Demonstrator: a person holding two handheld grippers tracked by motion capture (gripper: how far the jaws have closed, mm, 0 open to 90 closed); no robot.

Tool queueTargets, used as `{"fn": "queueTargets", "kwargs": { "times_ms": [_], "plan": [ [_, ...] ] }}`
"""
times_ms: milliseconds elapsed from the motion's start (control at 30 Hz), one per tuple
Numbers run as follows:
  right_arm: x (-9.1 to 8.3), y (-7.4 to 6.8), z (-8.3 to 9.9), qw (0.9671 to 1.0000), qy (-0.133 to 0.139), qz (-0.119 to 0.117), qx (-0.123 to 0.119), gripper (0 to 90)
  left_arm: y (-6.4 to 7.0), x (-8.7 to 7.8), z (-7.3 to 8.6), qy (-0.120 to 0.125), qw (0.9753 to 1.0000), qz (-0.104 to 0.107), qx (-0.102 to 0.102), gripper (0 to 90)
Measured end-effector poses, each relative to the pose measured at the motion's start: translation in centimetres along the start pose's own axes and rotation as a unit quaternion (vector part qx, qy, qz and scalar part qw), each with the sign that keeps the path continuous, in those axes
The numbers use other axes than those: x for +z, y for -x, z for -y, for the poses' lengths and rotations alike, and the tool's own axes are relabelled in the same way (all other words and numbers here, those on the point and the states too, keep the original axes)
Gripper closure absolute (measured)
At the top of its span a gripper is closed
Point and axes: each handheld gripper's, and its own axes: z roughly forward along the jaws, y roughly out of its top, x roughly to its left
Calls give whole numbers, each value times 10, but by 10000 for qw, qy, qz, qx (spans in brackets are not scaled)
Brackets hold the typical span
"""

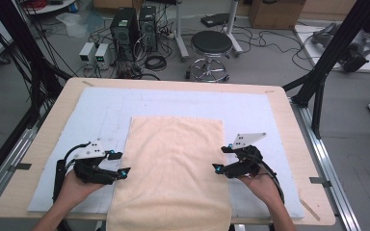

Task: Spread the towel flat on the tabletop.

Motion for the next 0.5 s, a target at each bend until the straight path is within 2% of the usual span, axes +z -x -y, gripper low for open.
{"fn": "queueTargets", "kwargs": {
  "times_ms": [100, 367, 500],
  "plan": [
    [-1, 0, -1, 10000, 17, 16, -19, 255, -1, 1, -2, -44, 10000, 17, 42, 338],
    [2, 4, -6, 10000, -33, 34, -62, 251, -7, 4, -8, -33, 10000, -29, -4, 327],
    [4, 7, -14, 9999, -55, 34, -107, 251, -12, 8, -17, -56, 10000, -52, -8, 327]
  ]
}}
